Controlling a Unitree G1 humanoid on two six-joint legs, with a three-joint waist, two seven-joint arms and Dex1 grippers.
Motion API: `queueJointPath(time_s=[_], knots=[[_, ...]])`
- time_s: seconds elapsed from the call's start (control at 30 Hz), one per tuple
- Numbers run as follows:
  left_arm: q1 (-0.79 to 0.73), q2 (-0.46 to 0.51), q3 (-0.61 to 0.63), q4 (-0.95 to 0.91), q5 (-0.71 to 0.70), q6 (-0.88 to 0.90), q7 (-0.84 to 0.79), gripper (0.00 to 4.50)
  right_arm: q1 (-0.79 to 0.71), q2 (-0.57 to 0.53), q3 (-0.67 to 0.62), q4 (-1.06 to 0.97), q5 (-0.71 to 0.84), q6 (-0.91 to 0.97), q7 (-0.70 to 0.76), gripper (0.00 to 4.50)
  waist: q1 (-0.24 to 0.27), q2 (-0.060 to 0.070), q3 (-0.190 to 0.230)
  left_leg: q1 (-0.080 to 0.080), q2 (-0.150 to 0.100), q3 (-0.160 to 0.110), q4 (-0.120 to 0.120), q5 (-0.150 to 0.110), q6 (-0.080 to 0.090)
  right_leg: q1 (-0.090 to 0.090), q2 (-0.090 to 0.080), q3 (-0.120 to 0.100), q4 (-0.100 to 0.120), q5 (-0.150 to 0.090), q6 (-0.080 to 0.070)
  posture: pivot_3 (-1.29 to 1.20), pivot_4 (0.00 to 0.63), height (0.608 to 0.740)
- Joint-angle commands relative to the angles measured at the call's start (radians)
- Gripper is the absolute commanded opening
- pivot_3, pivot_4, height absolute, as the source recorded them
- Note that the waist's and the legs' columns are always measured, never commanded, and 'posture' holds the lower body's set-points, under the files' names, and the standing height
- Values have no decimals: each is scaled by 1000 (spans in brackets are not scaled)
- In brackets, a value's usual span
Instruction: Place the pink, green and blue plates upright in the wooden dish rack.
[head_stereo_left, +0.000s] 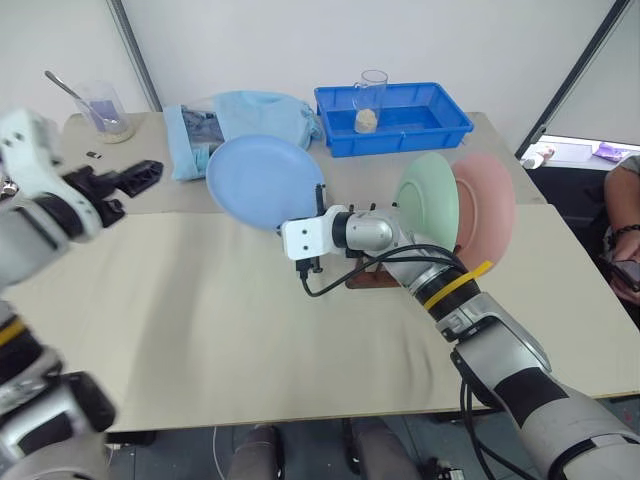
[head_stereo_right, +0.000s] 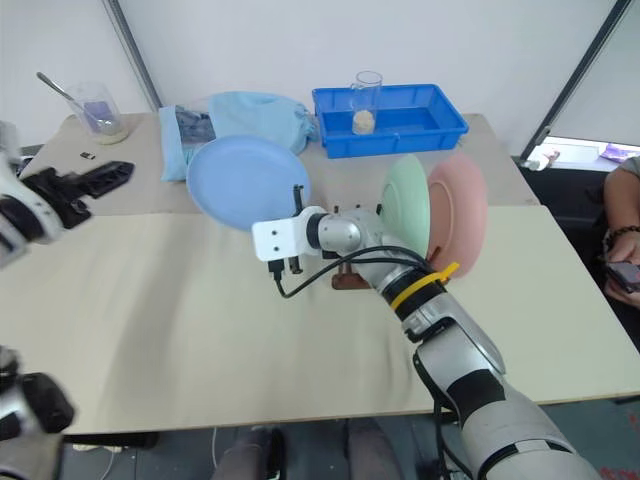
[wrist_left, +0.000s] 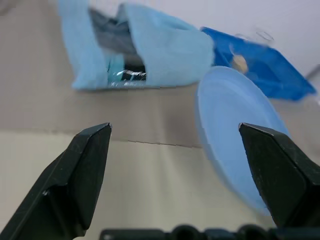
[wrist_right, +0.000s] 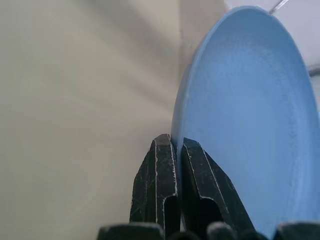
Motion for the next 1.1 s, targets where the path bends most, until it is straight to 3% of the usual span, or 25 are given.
queueJointPath(time_s=[0.03,0.13,0.23,0.47,0.6,0.83,1.1], knots=[[81,111,-37,7,48,-180,-329,4447,-2,55,-125,-131,169,113,29,0,1,0,0,1,0,0,-2,0,-1,0,0,0,0,0,-1,0,150,737],[205,165,-91,20,156,-346,-502,4447,38,106,-228,-295,372,350,83,0,4,0,0,3,1,1,-4,1,-1,0,0,-1,1,-2,-3,0,150,737],[290,148,-138,-12,200,-458,-604,4447,93,135,-346,-513,626,653,105,0,17,0,0,3,3,0,-4,1,-1,0,0,-4,3,-4,-6,0,150,737],[272,57,-275,-80,239,-613,-702,4447,187,3,-531,-831,921,1040,32,0,48,0,0,3,4,3,-4,1,-1,0,-1,-5,2,-5,-7,0,150,737],[234,21,-384,-126,260,-667,-769,4447,221,-80,-685,-979,1169,1265,-59,0,55,0,0,3,4,3,-3,1,-1,1,1,-5,2,-5,-7,0,150,737],[165,-22,-536,-134,312,-753,-884,4447,315,-158,-842,-1098,1391,1430,-318,0,49,0,0,4,5,3,-3,1,0,1,3,-3,3,-6,-7,0,150,737],[68,-76,-591,-143,265,-725,-957,4447,430,-190,-889,-1119,1615,1443,-559,0,43,0,0,4,4,2,-3,3,3,2,3,0,2,-8,2,0,150,737]])
